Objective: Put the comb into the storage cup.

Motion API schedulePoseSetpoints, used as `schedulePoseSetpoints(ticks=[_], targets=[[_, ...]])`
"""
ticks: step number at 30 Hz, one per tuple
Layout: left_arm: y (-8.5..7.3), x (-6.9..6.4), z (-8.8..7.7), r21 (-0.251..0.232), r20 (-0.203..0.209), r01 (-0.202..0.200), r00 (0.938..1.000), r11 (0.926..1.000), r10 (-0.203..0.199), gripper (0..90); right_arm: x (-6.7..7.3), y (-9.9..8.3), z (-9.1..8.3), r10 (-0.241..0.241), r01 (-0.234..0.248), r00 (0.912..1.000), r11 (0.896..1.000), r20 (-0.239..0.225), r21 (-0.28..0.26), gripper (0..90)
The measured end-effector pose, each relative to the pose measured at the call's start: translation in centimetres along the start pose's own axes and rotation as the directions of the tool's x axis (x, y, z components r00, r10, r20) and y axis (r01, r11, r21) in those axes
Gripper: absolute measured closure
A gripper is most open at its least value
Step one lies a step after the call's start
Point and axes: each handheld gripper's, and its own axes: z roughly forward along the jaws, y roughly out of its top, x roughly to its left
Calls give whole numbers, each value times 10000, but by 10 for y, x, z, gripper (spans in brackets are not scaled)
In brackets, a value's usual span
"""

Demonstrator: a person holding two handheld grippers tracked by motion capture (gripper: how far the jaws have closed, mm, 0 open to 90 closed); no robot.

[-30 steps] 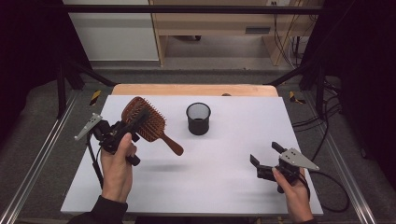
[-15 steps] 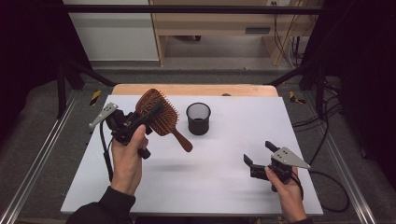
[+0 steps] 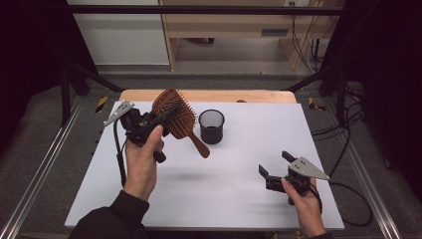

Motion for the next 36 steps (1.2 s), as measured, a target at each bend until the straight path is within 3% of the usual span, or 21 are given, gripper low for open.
schedulePoseSetpoints(ticks=[11, 21, 26, 32, 36], targets=[[11, -8, 14, -21, 65, -110, 9999, 9999, 110, 510, 1, 0, 0, 159, -159, 9999, 9999, -69, 1, 38], [24, -16, 35, 3, 43, -551, 9985, 9985, 551, 510, 1, 0, 0, 197, -197, 9998, 9998, -107, -37, 40], [29, -16, 45, -71, 36, -481, 9988, 9988, 481, 510, 1, 0, 0, 262, -262, 9996, 9996, -105, -82, 41], [36, -16, 59, -40, -86, -899, 9959, 9959, 899, 510, 2, 0, 1, 200, -202, 9996, 9998, -198, -69, 40], [39, -15, 67, -73, -128, -964, 9953, 9953, 963, 510, 2, 0, 1, 242, -243, 9994, 9997, -246, -68, 40]])
